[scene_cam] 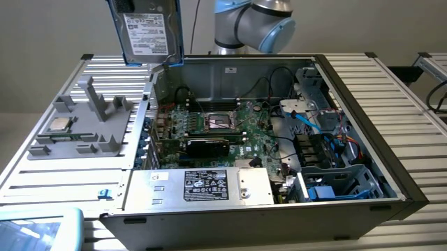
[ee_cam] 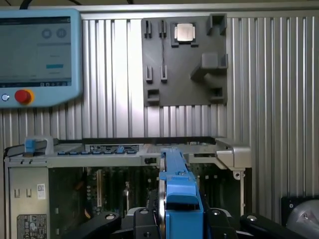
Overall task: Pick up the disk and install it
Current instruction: 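Pick up the disk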
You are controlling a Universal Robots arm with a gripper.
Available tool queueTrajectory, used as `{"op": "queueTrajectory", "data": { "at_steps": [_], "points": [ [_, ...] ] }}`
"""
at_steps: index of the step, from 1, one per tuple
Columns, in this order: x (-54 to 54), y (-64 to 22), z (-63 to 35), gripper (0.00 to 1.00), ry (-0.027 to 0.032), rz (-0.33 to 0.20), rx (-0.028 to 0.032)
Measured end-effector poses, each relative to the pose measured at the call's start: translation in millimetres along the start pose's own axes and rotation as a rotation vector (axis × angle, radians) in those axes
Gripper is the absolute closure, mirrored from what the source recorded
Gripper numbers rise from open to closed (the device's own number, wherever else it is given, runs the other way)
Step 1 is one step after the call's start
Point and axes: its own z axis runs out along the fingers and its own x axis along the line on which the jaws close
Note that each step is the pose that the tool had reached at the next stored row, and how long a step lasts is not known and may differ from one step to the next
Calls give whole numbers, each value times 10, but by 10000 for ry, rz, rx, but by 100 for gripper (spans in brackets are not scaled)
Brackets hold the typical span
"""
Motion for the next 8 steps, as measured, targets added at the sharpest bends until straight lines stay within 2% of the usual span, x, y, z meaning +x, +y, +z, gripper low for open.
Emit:
{"op": "queueTrajectory", "data": {
  "at_steps": [8],
  "points": [
    [58,-333,-19,63,14,0,-7]
  ]
}}
